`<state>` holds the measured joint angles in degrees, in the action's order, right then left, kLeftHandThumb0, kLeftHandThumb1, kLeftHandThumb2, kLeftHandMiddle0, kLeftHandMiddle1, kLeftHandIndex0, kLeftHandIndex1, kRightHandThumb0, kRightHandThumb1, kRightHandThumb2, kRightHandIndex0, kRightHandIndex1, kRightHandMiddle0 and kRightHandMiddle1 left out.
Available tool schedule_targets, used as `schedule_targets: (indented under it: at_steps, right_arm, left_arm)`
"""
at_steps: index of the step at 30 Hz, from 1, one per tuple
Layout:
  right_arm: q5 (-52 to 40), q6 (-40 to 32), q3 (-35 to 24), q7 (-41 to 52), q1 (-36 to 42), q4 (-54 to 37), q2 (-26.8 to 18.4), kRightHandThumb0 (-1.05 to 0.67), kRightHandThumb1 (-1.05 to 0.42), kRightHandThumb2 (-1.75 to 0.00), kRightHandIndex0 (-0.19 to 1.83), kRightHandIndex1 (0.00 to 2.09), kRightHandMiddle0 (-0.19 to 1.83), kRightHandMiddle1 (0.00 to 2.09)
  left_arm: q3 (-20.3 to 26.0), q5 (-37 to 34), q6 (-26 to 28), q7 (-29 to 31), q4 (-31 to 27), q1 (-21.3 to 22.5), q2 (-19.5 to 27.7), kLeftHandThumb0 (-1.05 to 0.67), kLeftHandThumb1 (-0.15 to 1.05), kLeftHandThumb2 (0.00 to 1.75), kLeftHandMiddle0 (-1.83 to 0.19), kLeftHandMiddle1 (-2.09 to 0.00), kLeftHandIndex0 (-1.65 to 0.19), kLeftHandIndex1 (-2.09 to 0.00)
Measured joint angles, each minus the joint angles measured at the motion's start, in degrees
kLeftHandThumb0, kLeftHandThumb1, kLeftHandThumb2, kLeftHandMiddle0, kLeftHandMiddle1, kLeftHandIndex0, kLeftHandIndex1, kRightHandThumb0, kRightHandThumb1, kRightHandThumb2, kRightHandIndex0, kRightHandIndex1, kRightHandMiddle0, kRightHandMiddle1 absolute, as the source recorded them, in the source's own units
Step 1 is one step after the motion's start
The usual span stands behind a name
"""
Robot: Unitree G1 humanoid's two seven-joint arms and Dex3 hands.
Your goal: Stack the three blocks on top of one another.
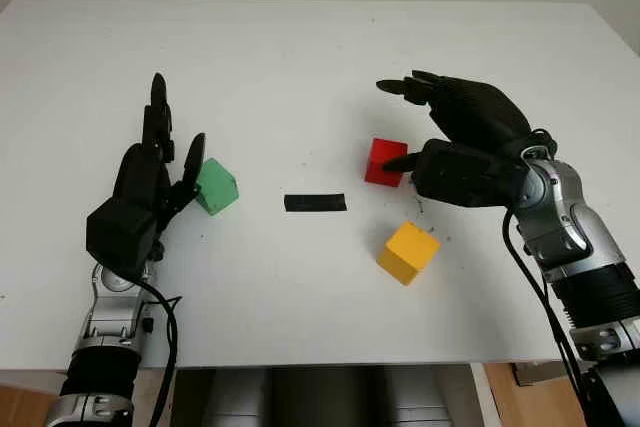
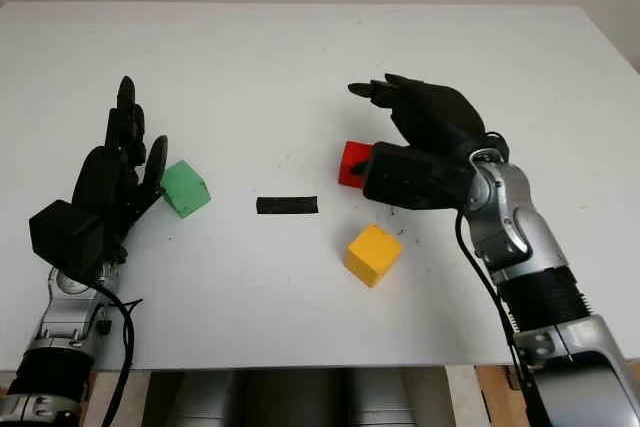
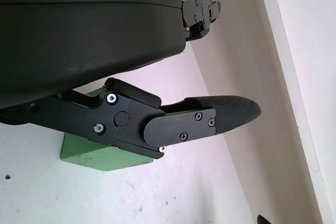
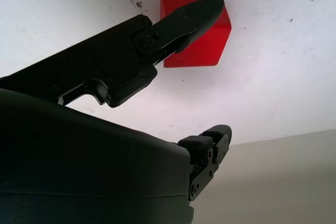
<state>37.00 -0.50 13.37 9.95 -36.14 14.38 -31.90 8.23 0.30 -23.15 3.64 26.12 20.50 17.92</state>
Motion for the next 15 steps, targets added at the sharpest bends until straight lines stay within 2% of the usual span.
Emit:
schedule_targets:
  at_steps: [8,15]
  right_arm:
    - [4.87,0.37,3.17,-0.03,-0.03,1.64,-0.17,-0.78,-0.86,-0.06,0.17,0.06,0.39,0.11]
    - [7.56,0.85,4.36,0.05,-0.04,1.93,-0.35,-0.74,-0.86,-0.06,0.18,0.07,0.47,0.11]
  left_arm:
    - [-0.01,-0.1,0.03,0.22,-0.11,-0.04,-0.03,-0.67,1.05,0.56,0.18,-0.05,0.19,-0.05]
    - [0.0,-0.2,0.01,0.39,-0.15,-0.04,-0.02,-0.68,1.05,0.56,0.18,-0.06,0.18,-0.05]
